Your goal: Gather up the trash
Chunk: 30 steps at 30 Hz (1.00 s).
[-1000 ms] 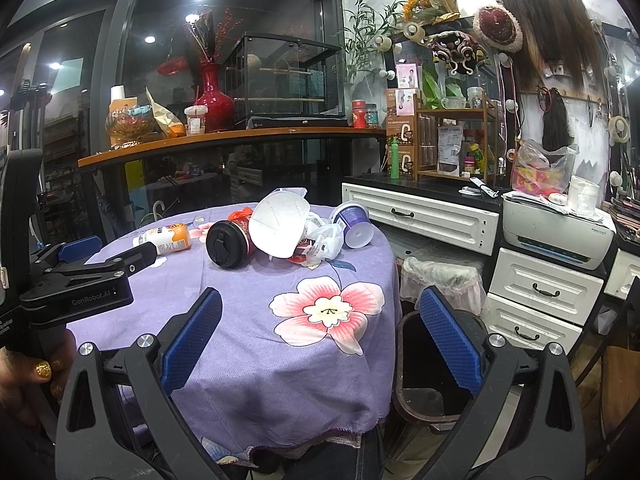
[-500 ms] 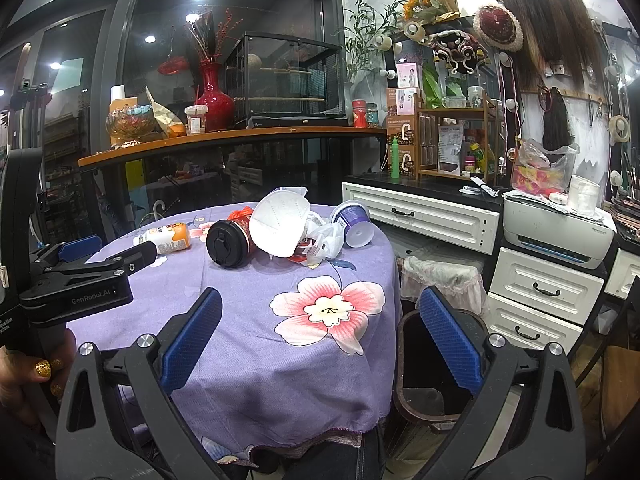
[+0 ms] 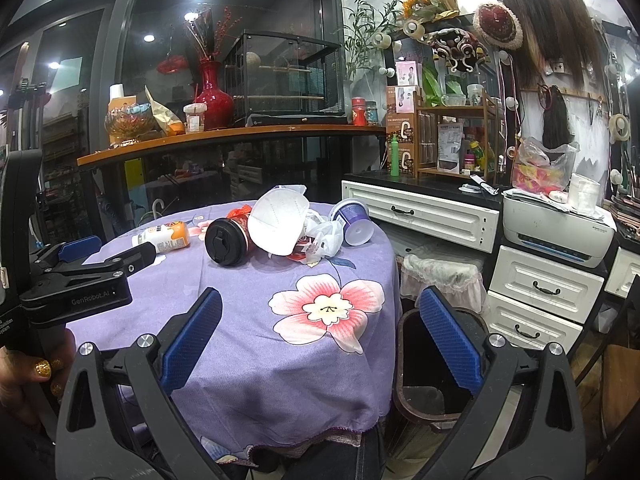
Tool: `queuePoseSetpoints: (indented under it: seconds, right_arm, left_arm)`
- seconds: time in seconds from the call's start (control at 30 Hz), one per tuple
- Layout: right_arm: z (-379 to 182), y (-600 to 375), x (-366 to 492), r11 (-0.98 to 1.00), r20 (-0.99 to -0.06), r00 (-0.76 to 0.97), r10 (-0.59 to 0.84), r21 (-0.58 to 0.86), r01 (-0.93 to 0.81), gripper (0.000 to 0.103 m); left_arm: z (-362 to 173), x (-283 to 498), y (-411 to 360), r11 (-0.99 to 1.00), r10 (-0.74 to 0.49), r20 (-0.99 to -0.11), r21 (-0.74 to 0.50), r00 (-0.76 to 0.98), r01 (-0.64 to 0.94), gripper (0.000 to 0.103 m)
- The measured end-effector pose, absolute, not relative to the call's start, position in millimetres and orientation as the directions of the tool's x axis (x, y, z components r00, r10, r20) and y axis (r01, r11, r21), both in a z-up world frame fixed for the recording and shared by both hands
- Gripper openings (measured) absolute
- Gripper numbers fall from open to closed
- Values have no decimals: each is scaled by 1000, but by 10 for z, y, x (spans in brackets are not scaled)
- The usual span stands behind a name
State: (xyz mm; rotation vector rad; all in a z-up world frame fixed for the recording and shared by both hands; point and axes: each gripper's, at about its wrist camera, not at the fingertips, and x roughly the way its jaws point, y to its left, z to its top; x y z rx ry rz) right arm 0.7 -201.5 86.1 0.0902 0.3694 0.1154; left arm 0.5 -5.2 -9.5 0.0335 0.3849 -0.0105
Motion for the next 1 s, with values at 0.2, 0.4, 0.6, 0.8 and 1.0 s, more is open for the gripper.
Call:
queuePoseSetpoints:
  seconds: [0.2,0.4,0.6,0.8,1.0]
  right_arm:
    - [748,-1955,178,990,-400,906,142,82,-119,98]
    - [490,-1800,589,978,-499,842,206,77,-194,98]
    - [460,-1758,1047,956,-550,784,287,119,-267,98]
    - [453,-1576,1582,952,-569,770,289,84,-295,98]
    - [546,-1440,2217,954,-566,774,284,82,-290,87]
  left_arm:
    - [-233,224,28,998,2,-432,52,902,22,98]
    - [-358,485,137,998,-18,-523,45,852,49,98]
    - [-385,736,306,996,-68,-583,9,809,91,98]
    - [-387,986,477,995,-74,-607,5,791,96,98]
    - [-354,1278,711,998,-46,-625,3,780,62,98]
